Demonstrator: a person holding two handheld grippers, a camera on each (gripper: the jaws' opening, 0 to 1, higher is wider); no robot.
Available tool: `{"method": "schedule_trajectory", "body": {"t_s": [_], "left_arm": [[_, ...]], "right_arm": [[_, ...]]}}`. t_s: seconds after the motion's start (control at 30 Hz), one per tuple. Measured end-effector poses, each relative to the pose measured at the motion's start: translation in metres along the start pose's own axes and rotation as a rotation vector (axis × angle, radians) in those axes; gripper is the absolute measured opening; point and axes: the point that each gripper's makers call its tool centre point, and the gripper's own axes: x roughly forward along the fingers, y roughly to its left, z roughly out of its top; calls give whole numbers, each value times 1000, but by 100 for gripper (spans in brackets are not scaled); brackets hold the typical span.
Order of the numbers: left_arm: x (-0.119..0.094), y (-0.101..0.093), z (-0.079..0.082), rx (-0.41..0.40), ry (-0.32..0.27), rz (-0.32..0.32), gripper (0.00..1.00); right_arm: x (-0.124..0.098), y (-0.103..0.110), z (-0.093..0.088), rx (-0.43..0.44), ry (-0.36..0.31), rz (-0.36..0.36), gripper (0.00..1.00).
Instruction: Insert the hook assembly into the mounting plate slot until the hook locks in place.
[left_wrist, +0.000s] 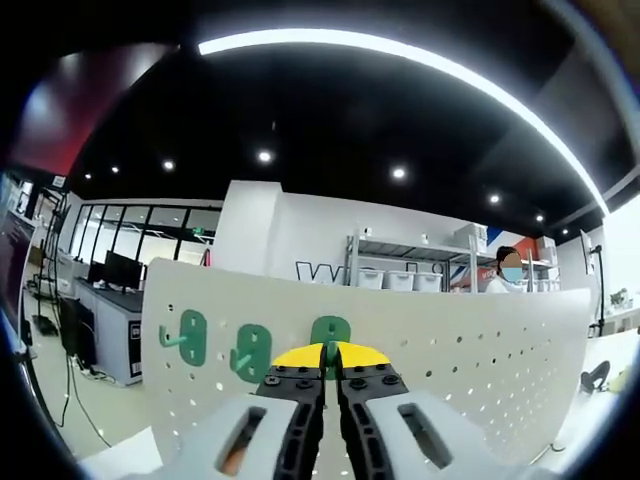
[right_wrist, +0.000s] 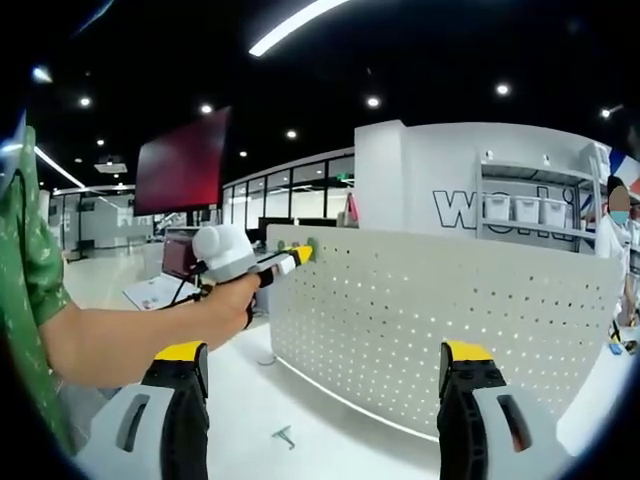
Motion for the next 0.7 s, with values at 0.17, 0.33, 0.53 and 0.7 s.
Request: {"method": "schedule_trajectory", "body": {"t_s": [0.17, 0.33, 0.53, 0.7], "left_arm": [[0, 1, -1, 4, -1, 0, 3], [0, 0, -4, 6, 2, -2, 3], [-1, 0, -3, 8, 1, -3, 3], [-1, 0, -4, 10, 3, -4, 3]], "right_arm": [[1, 2, 0, -1, 2, 5, 98], [0, 1, -2, 1, 6, 2, 98], [0, 1, -2, 2, 8, 2, 98], [2, 3, -2, 1, 8, 7, 97]]}}
